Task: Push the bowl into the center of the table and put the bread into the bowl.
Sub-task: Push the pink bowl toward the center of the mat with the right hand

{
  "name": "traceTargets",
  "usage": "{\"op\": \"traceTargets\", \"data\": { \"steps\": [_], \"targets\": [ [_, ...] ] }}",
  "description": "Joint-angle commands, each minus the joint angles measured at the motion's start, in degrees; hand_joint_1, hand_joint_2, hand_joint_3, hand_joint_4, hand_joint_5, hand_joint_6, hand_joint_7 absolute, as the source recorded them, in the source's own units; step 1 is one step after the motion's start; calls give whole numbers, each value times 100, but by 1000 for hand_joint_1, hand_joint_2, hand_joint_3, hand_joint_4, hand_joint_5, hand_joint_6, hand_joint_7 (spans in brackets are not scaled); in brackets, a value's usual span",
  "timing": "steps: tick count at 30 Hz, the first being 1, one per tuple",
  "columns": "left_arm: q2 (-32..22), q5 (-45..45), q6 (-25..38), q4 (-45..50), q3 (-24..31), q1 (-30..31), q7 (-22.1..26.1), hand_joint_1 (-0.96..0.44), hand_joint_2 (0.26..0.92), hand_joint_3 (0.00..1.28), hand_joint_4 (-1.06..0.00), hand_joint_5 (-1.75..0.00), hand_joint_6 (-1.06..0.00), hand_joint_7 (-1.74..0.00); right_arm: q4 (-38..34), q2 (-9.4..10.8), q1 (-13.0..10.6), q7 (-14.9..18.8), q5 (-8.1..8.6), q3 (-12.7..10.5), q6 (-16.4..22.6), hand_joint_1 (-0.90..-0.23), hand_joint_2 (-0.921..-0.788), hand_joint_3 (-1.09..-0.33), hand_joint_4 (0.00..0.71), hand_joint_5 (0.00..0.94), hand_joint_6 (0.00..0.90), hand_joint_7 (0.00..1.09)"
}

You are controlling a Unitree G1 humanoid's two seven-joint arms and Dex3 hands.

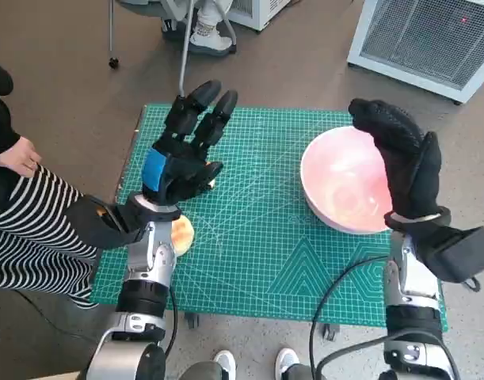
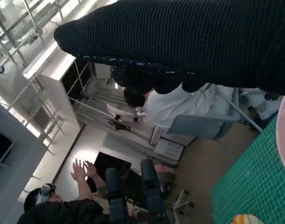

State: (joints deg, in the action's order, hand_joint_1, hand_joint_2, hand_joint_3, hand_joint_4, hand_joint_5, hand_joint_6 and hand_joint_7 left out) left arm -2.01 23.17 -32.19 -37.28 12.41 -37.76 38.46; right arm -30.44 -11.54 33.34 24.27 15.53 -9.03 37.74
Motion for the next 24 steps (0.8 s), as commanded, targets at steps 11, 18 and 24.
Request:
{"op": "traceTargets", "data": {
  "steps": [11,18,24],
  "targets": [
    [-71,-20,-209,-202,24,-124,-18,-583,921,311,-103,0,1,-467,-1080,-686,158,-912,-350,-837,452,-747,-921,-830,121,15,30,456],
    [-92,-50,-269,-273,21,-162,-30,-615,921,313,-92,0,1,-447,-2268,-991,518,-1619,-593,-1072,616,-722,-921,-869,109,2,2,496],
    [-97,-60,-303,-310,30,-170,-53,-629,921,311,-89,-1,1,-447,-3186,-1131,837,-1647,-379,-1279,430,-695,-921,-894,74,0,-1,461]
  ]
}}
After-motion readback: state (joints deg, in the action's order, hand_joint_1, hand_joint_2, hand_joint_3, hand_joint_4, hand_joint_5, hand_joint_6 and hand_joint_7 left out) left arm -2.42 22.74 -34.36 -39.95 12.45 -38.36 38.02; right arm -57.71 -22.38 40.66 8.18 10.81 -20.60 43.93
